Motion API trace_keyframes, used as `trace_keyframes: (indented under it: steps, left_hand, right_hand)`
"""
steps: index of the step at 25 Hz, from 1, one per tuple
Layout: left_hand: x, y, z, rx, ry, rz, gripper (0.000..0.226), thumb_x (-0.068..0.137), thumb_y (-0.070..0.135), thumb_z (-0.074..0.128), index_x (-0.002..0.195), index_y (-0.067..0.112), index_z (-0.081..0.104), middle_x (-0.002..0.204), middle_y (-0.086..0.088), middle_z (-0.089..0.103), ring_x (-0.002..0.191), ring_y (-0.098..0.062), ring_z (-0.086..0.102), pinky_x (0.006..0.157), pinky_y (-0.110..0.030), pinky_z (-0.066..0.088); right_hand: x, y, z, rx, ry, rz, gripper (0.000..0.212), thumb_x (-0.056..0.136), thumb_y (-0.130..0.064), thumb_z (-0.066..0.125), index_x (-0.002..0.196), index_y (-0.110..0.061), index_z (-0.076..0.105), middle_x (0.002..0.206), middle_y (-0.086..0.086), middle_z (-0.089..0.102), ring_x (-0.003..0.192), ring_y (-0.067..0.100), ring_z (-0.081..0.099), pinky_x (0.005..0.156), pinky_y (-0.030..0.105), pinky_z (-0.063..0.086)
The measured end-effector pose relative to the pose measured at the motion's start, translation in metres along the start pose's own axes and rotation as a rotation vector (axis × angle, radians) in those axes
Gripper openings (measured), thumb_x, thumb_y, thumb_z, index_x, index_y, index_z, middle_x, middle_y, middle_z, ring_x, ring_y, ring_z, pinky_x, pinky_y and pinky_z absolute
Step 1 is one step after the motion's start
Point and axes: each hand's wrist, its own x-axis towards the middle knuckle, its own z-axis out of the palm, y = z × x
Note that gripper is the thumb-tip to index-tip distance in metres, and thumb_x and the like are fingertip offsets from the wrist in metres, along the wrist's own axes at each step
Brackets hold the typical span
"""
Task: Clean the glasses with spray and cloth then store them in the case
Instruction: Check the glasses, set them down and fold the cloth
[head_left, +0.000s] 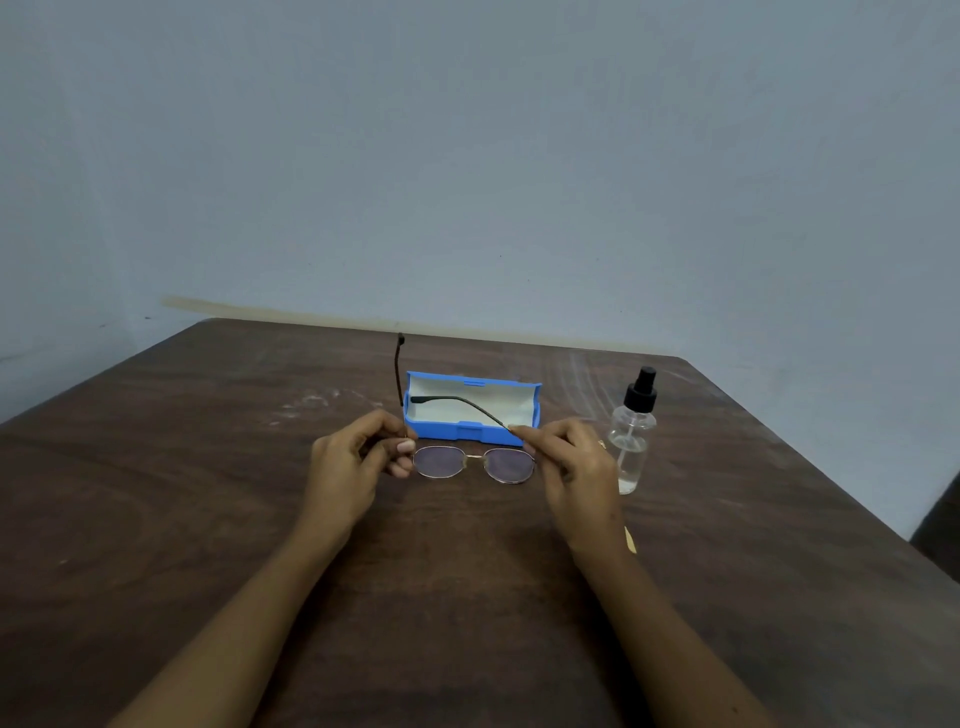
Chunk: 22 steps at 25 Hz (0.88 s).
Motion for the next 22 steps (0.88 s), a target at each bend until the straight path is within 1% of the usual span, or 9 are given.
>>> trace_keyframes:
  steps: [2,4,7,9,12,15,17,20,22]
  left_hand:
    - [0.0,0.001,0.0,-0.026,-0.003,-0.016,0.031,0.082,-0.005,0.055,0.069,0.022,0.061,0.068,-0.005,0.065,0.054,-0.005,0.061,0.054,-0.014,0.052]
    - [0.0,0.002,0.0,-0.049,-0.013,-0.024,0.03,0.082,-0.006,0.054,0.072,0.021,0.063,0.066,-0.004,0.065,0.052,-0.004,0.061,0.052,-0.012,0.051]
    - [0.0,0.0,0.0,-0.088,-0.001,-0.031,0.032,0.081,-0.007,0.055,0.075,0.022,0.066,0.06,0.001,0.066,0.051,-0.005,0.061,0.051,-0.014,0.051]
    - [0.0,0.0,0.0,-0.127,0.017,-0.025,0.035,0.081,-0.009,0.054,0.08,0.024,0.065,0.06,-0.001,0.066,0.051,-0.007,0.061,0.051,-0.015,0.052]
    - [0.0,0.001,0.0,-0.175,0.04,-0.003,0.037,0.081,-0.01,0.053,0.088,0.026,0.06,0.064,-0.012,0.065,0.05,-0.008,0.061,0.052,-0.017,0.053]
    - [0.002,-0.003,0.0,-0.173,0.049,0.033,0.036,0.08,-0.011,0.055,0.082,0.024,0.063,0.055,-0.002,0.064,0.048,-0.008,0.057,0.05,-0.017,0.051]
    - [0.003,-0.006,0.0,-0.168,0.041,0.038,0.037,0.08,-0.011,0.055,0.08,0.025,0.067,0.06,0.005,0.067,0.049,-0.007,0.057,0.049,-0.016,0.05]
    - [0.004,-0.009,0.0,-0.14,0.038,0.058,0.039,0.08,-0.011,0.055,0.082,0.025,0.068,0.059,0.011,0.068,0.049,-0.006,0.057,0.05,-0.013,0.049]
    - [0.005,-0.011,0.0,-0.119,0.045,0.094,0.041,0.08,-0.012,0.054,0.09,0.025,0.068,0.06,0.013,0.067,0.049,-0.005,0.056,0.051,-0.011,0.048]
  right_hand:
    - [0.0,0.002,0.0,0.006,-0.004,0.0,0.036,0.077,0.003,0.051,0.097,-0.019,0.073,0.076,0.003,0.06,0.074,0.017,0.055,0.069,0.007,0.036]
    - [-0.001,0.003,0.001,0.003,-0.009,-0.007,0.037,0.076,0.004,0.052,0.094,-0.019,0.074,0.076,0.002,0.06,0.076,0.011,0.052,0.071,0.006,0.036]
    - [-0.001,0.002,0.001,0.038,-0.011,0.015,0.028,0.076,0.001,0.055,0.087,-0.016,0.075,0.076,-0.001,0.061,0.079,0.008,0.051,0.073,0.009,0.037]
    - [0.0,-0.002,-0.002,0.085,-0.031,0.067,0.019,0.077,-0.007,0.057,0.083,-0.013,0.074,0.078,-0.001,0.063,0.082,0.008,0.053,0.071,0.014,0.04]
    - [0.0,-0.004,-0.004,0.126,-0.073,0.122,0.015,0.077,-0.009,0.059,0.08,-0.013,0.073,0.078,-0.007,0.062,0.079,0.009,0.056,0.074,0.027,0.046]
    - [0.0,-0.003,-0.003,0.141,-0.122,0.14,0.016,0.078,-0.007,0.059,0.079,-0.016,0.073,0.077,-0.014,0.061,0.08,0.017,0.062,0.074,0.033,0.049]
    - [0.0,-0.002,-0.003,0.148,-0.139,0.159,0.019,0.078,0.0,0.062,0.079,-0.016,0.073,0.076,-0.021,0.059,0.078,0.01,0.062,0.074,0.028,0.049]
    - [0.0,-0.004,-0.005,0.172,-0.131,0.18,0.019,0.077,0.004,0.065,0.079,-0.013,0.073,0.075,-0.023,0.059,0.078,-0.001,0.059,0.07,0.012,0.045]
    - [0.0,-0.006,-0.006,0.188,-0.136,0.192,0.015,0.077,0.002,0.066,0.08,-0.011,0.073,0.075,-0.022,0.059,0.076,-0.005,0.059,0.068,0.011,0.047]
